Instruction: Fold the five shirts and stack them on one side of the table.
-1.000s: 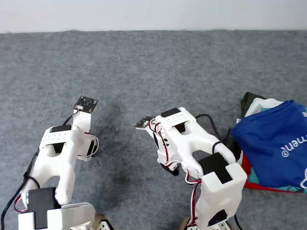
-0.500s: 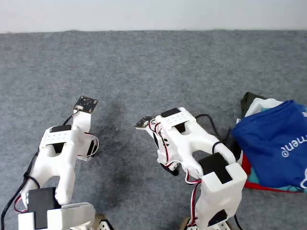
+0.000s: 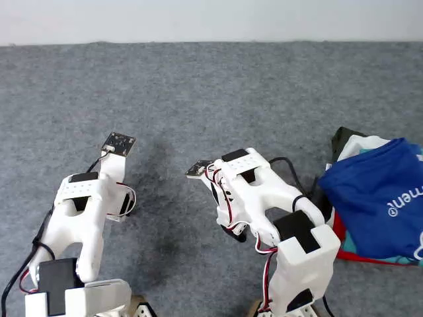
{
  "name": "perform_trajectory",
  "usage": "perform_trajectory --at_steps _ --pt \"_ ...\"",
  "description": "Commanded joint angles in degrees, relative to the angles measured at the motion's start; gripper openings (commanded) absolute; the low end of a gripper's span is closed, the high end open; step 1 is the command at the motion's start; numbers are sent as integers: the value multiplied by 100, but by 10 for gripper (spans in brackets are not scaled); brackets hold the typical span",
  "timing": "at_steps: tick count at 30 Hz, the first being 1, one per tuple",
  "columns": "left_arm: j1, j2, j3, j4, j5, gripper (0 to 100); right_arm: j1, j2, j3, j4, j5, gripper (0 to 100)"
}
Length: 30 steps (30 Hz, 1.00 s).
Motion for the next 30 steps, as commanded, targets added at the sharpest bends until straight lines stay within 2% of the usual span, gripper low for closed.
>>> perform_trajectory --at_steps 1,30 --pt "132 97 479 185 -62 138 -4 154 132 -312 35 496" --pt "132 97 479 185 -62 138 13 154 132 -312 176 496"
